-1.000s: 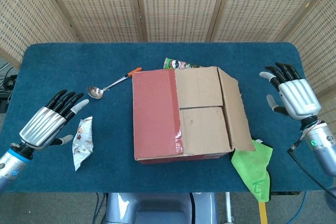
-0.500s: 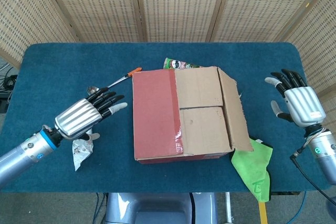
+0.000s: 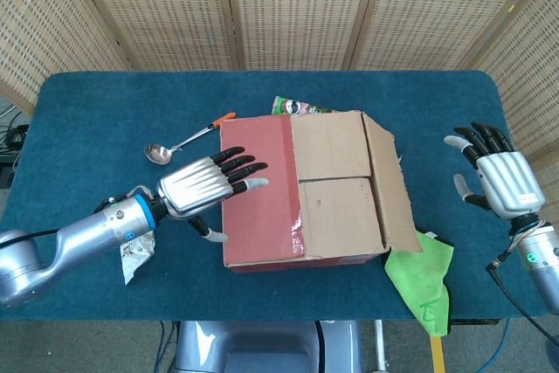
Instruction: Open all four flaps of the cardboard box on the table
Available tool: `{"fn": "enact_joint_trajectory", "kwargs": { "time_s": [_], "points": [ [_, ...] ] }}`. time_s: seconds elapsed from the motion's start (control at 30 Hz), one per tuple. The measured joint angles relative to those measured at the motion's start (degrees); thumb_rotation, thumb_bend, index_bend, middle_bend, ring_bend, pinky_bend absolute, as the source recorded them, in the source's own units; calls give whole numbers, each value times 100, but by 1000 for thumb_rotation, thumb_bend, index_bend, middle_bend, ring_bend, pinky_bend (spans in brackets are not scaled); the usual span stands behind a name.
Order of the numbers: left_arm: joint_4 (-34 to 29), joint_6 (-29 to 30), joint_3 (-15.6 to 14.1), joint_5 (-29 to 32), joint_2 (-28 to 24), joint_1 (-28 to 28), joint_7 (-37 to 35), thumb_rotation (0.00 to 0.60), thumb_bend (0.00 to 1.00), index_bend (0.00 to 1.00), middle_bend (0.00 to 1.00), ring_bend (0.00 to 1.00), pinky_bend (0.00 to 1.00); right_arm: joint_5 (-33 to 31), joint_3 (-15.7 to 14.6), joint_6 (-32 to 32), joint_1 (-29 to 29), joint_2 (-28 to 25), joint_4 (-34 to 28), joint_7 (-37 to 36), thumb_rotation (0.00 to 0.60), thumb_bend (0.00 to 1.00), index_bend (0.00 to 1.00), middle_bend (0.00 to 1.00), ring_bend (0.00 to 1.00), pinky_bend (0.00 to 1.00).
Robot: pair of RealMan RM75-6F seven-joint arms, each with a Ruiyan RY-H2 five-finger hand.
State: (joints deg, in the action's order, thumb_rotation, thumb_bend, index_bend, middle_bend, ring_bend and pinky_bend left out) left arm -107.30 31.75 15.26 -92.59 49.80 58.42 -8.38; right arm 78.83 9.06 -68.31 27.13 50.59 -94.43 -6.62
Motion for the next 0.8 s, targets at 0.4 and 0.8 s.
{"fn": "enact_joint_trajectory", "kwargs": {
  "time_s": [0.4, 0.8],
  "points": [
    [560, -998, 185, 927, 810, 980, 100, 176, 596, 143, 50, 0, 0, 35, 28, 23, -38, 52, 34, -70, 600, 517, 184, 136, 0, 63],
    [1500, -1343, 99, 1665, 1730, 1632, 518, 176, 576, 151, 50, 0, 0, 74, 58, 45, -58, 84, 133, -159, 600, 517, 184, 136, 0, 63]
  ]
}}
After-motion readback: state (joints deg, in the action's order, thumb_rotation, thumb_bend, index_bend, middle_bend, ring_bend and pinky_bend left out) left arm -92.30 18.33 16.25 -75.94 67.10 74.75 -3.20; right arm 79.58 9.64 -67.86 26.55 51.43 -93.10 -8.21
